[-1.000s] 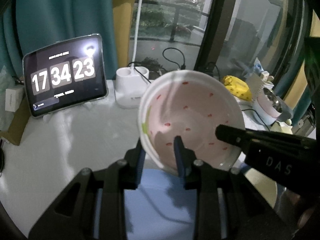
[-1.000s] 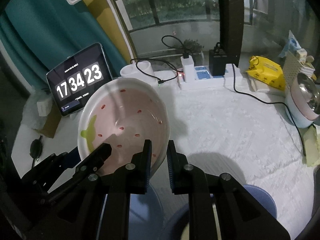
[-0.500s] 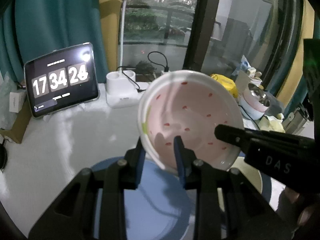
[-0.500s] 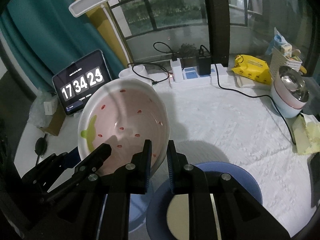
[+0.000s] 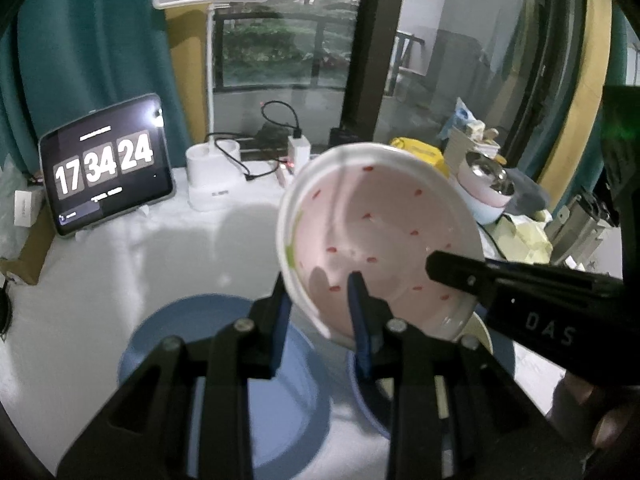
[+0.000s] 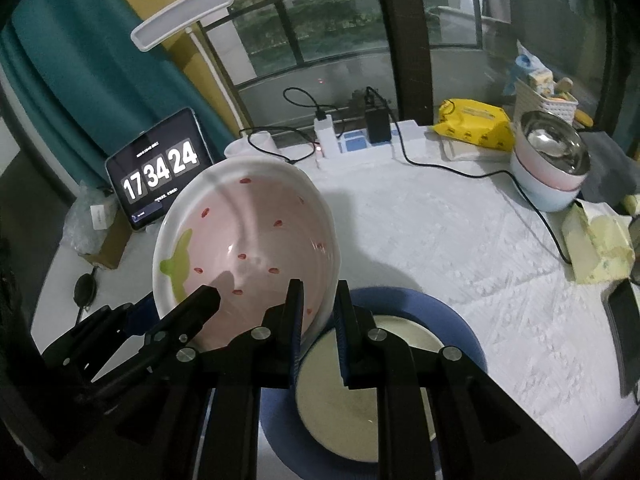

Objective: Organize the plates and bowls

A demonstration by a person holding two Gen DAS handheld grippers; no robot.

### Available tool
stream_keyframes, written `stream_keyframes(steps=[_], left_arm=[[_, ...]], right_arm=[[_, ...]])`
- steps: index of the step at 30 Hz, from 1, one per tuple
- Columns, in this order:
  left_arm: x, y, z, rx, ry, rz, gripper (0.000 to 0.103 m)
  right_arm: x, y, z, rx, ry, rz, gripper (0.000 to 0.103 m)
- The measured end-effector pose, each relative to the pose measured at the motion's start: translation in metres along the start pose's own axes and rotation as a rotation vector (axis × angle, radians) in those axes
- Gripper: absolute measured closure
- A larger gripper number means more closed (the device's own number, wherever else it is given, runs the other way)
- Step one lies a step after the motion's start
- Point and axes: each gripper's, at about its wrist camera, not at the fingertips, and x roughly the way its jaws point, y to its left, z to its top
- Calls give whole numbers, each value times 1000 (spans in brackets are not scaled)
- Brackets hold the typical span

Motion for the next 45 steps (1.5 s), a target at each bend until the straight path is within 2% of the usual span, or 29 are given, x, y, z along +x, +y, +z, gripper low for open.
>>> stream_keyframes(steps=[19,45], left_arm=[[4,-44,-28,49,48,-28,74],[22,-62,-57,86,125,-37,74]], right_arm=[[-9,-43,-38,58,34,-23,87],[0,-65,-67,92,105,-53,87]])
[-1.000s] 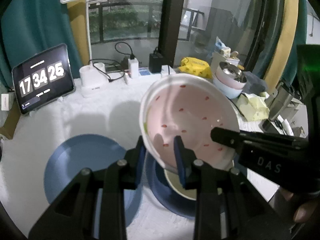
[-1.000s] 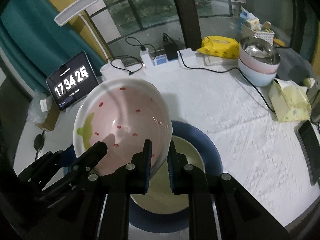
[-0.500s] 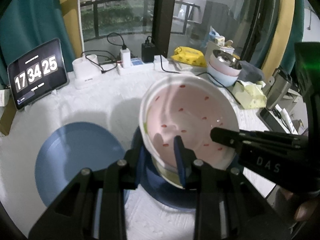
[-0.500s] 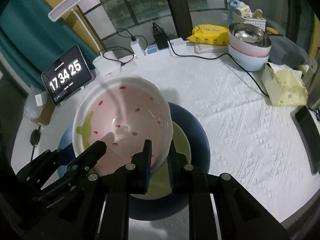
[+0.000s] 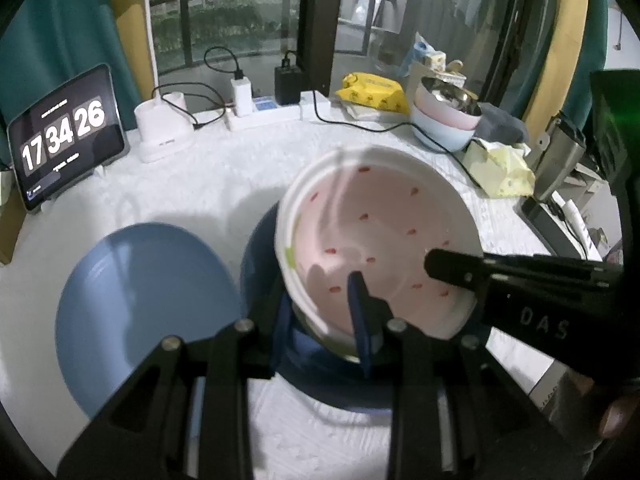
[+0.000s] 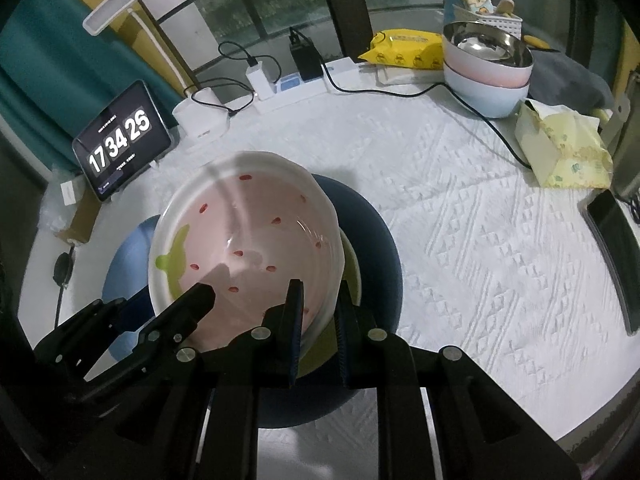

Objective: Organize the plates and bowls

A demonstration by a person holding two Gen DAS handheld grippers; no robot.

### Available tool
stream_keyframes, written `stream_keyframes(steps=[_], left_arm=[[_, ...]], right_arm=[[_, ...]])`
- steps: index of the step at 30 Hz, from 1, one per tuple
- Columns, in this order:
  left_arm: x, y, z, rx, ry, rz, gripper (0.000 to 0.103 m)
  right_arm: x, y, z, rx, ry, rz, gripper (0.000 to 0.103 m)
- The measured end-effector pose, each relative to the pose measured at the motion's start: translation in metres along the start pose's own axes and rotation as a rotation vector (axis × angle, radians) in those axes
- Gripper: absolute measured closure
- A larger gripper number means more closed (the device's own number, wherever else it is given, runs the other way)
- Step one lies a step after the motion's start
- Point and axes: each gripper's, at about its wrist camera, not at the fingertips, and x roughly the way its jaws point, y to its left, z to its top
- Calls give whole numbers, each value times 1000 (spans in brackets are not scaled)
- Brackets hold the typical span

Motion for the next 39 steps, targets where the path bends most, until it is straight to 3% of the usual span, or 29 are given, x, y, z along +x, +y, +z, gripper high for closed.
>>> stream_keyframes(steps=[24,29,39], left_arm=[[7,6,-5,-9,31,1,71],[3,7,-4,-9,17,0,71],[-7,12,-3,-10,-3,-10,71]], right_arm=[[3,18,-1,-87,37,-93,80],[-3,19,-1,-92,18,-124,66],[-7,17,-2,-98,1,-113,65]])
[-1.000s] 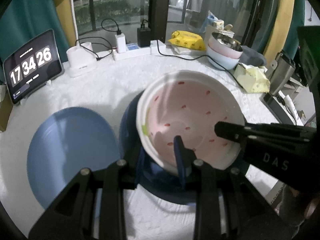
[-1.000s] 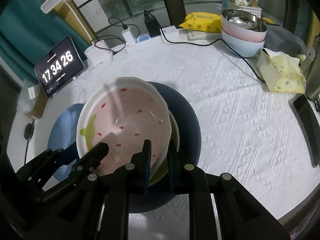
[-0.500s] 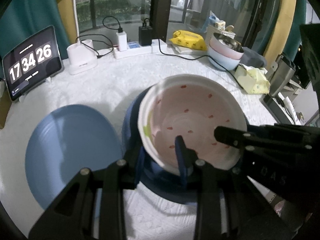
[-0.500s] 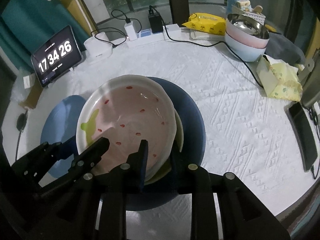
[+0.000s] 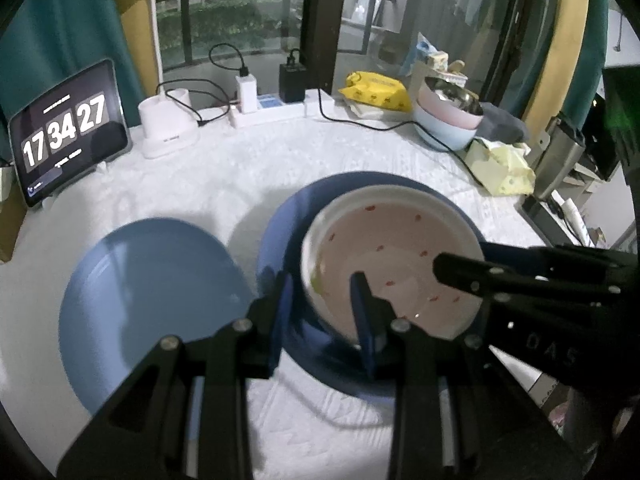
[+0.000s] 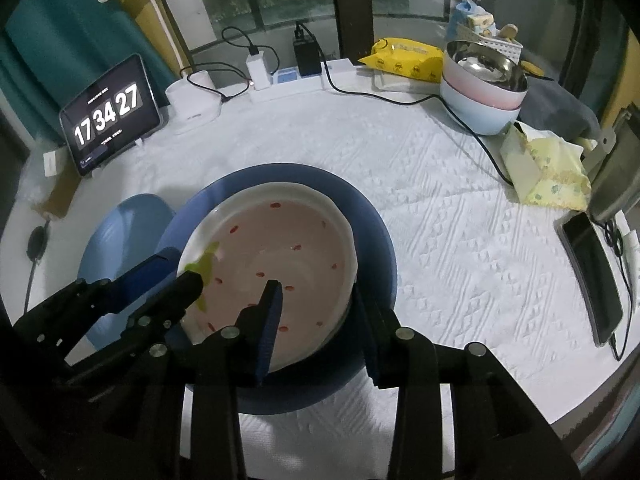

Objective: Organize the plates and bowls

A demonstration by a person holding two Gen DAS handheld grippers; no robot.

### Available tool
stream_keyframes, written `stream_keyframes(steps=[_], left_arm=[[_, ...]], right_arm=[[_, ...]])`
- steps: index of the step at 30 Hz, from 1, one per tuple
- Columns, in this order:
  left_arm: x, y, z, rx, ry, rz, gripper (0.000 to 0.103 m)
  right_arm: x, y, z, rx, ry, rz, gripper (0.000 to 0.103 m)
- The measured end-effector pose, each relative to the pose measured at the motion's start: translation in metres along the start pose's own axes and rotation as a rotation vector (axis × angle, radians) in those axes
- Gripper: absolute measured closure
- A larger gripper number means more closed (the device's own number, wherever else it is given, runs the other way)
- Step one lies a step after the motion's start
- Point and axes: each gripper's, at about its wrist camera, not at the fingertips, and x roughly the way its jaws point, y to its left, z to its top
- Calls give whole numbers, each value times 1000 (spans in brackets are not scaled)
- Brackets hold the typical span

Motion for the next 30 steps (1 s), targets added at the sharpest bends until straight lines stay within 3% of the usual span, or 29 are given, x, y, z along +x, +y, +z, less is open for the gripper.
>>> stream_keyframes(steps=[17,30], left_arm=[[-23,30,5,-61,-52,32,71],[-1,34,2,-51,9,39,71]], right_arm=[[-25,-43,0,28,-108,-9,65],[-2,-66,-8,75,-83,82,65]])
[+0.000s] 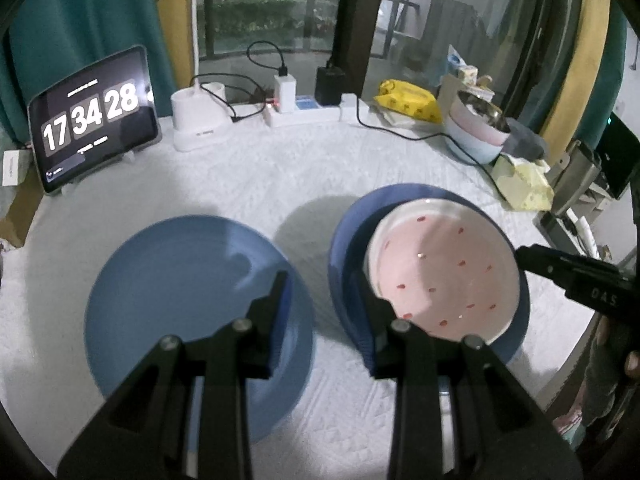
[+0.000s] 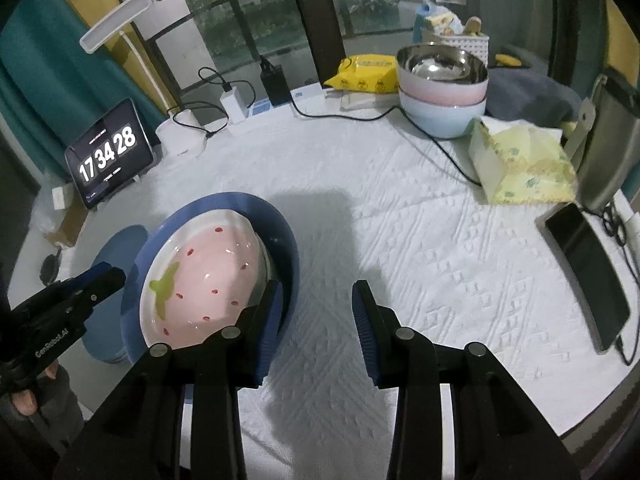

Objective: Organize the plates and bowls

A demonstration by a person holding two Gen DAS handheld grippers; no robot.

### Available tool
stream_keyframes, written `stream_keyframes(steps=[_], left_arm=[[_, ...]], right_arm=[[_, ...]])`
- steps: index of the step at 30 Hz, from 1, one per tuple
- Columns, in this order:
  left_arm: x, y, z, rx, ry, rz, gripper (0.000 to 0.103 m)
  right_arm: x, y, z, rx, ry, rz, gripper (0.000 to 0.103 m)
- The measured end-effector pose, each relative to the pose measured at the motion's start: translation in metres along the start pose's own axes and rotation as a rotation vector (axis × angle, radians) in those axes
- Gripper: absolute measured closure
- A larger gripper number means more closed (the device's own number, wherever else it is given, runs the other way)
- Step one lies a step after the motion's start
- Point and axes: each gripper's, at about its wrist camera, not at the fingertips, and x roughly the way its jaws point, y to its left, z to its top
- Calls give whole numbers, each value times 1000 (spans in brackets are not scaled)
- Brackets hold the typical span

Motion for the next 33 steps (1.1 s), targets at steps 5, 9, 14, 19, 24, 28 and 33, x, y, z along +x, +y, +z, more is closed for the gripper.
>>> stream_keyframes(steps=[5,9,14,19,24,28,33], left_arm=[[10,-5,-1,36,27,53,71],[18,-11,-3,78,43,71,70],[25,-17,-8,110,44,66,69],[27,-17,-7,127,51,52,69],[25,-20,-9,137,23,73,69],[23,-19,-13,123,-11,82,69],[21,-19,-17,87,-53,78,75]], right_arm=[[11,-1,-2,-1,15,9,65],[18,1,-4,-17,21,5,65],[25,8,-7,-27,11,-38,65],[26,7,-9,9,-18,-45,62],[26,2,-11,38,-27,-24,62],[27,-1,-11,71,-19,-7,62],[26,3,-13,68,-35,-8,65]])
